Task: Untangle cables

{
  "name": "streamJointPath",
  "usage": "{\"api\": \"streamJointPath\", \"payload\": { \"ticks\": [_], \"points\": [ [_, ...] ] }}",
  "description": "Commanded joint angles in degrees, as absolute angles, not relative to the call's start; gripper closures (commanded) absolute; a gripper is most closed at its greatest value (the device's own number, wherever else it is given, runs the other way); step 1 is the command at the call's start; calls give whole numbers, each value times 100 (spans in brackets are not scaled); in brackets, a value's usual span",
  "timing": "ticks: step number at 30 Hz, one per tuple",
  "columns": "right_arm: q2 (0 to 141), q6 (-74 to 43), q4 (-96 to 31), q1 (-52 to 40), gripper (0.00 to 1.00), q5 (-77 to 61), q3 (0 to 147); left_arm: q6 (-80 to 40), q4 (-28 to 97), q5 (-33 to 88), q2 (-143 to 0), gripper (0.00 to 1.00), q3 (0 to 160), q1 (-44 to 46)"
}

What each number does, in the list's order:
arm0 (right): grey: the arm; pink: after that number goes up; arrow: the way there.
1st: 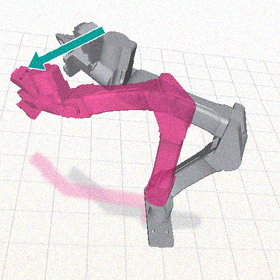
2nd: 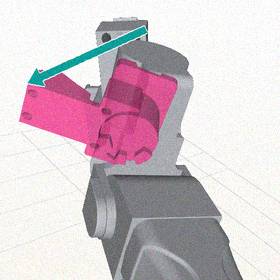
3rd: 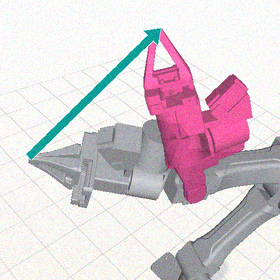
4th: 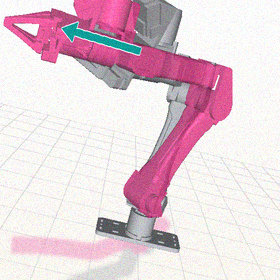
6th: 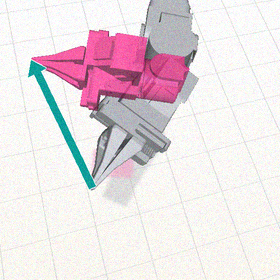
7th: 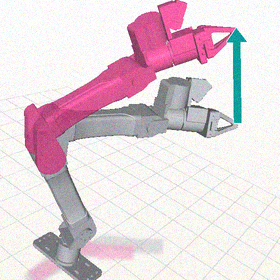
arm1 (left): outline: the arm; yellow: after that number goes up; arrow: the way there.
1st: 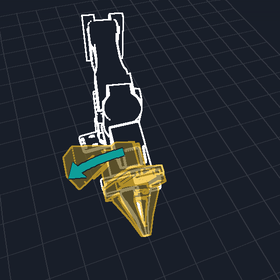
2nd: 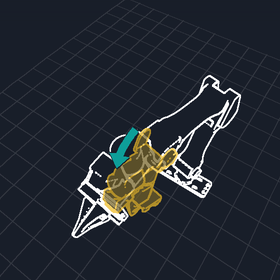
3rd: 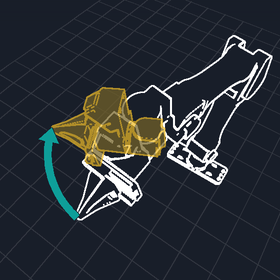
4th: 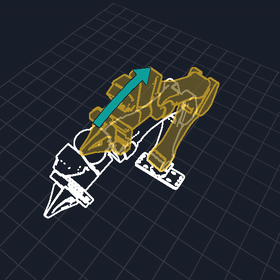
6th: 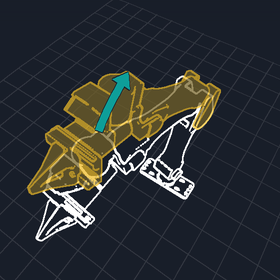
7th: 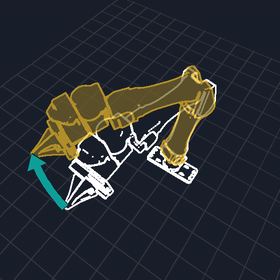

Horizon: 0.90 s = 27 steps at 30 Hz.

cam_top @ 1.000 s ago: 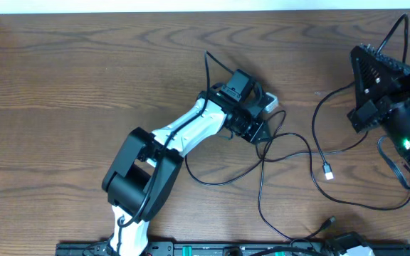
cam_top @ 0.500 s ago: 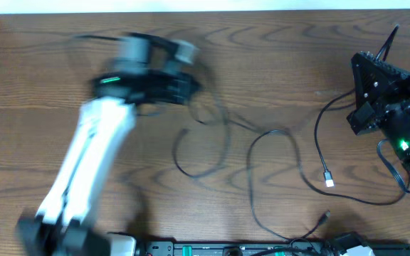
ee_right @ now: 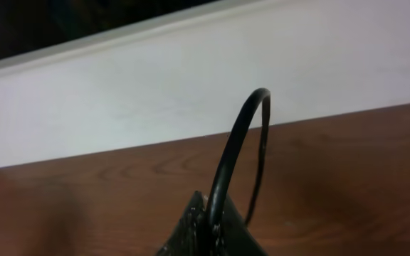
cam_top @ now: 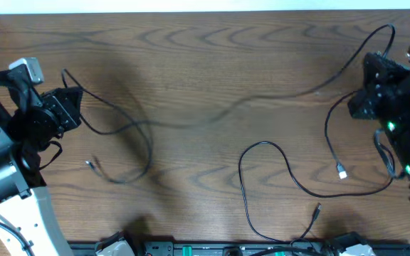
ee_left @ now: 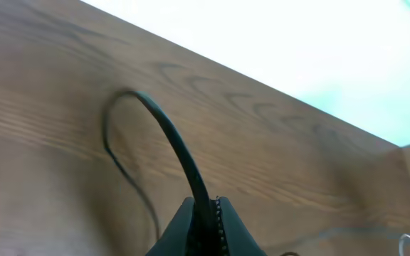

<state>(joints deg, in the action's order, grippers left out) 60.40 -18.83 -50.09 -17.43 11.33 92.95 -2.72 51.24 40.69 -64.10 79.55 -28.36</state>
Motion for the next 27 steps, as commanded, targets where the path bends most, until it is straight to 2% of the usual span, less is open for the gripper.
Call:
{"api": "streamJointPath", "payload": {
  "ticks": [1,6,14,19,27],
  "points": [
    [6307,-1817,-4864,-1686,99,1273,9373,-154,5140,4630,-6438,92,7979,-2853],
    [6871,-1820,-4292,-1686,99,307,9373,-150,5159,5151,-6543,92,7977,-2853],
    [8097,-2314,-2375,-1693,99,-3227,9373,202,5264,6128,-6694,92,7975,-2648],
    [8733,-2926,-1422,-1782,99,-4762,9373,342,4987,6720,-6901,93,7975,-1831],
    [9015,-2945,-1516,-1885,99,-5583,9373,340,3785,6816,-7594,93,7975,56]
  ]
}}
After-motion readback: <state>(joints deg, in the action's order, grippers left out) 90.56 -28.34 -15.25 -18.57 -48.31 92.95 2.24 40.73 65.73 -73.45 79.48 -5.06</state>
